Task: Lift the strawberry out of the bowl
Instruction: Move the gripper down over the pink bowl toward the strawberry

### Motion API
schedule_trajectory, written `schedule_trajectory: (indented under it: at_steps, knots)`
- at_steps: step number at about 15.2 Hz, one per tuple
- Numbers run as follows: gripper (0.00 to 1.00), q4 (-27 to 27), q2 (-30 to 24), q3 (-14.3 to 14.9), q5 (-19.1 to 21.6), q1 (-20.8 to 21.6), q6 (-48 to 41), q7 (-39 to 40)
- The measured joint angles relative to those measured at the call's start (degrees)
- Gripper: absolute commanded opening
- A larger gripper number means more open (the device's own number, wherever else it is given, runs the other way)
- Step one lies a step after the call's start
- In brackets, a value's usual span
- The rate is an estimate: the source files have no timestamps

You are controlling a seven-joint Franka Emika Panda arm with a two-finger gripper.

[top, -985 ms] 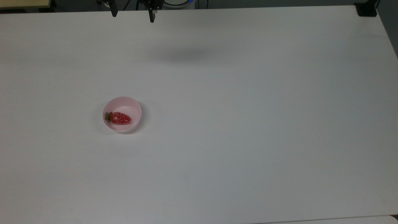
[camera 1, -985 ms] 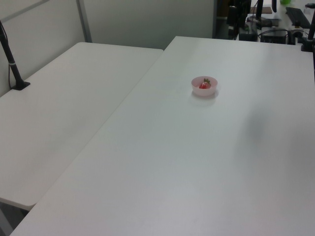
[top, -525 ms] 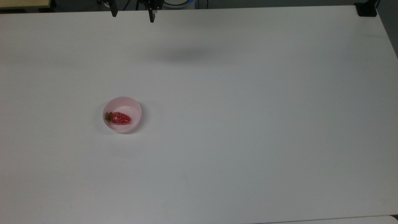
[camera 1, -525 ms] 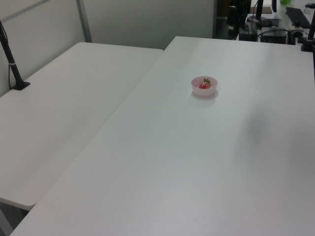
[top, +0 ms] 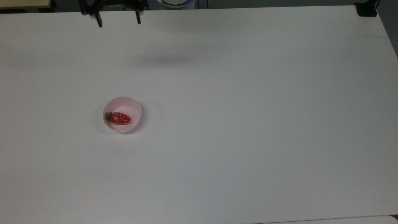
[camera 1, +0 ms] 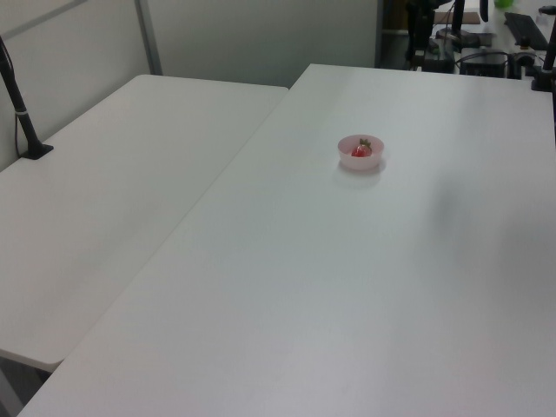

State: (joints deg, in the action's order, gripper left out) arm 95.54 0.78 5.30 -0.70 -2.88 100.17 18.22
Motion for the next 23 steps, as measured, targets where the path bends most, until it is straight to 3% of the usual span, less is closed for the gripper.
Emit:
schedule_trajectory:
  at_steps: [8,10,12,21,23]
  knots:
    - [1.00,0.73,13.49,0.04,0.00,-0.92,19.25,-0.73]
    - [0.90,0.78,17.83,0.04,0.00,-1.03,25.50,-2.83]
    - [0.88,0.74,21.21,0.06,0.00,-1.57,29.80,-4.09]
    - [0.87,0.81,26.57,0.06,-0.13,-2.23,31.19,-4.14]
    - [0.77,0.82,27.95,0.05,-0.14,-2.19,32.22,-4.14]
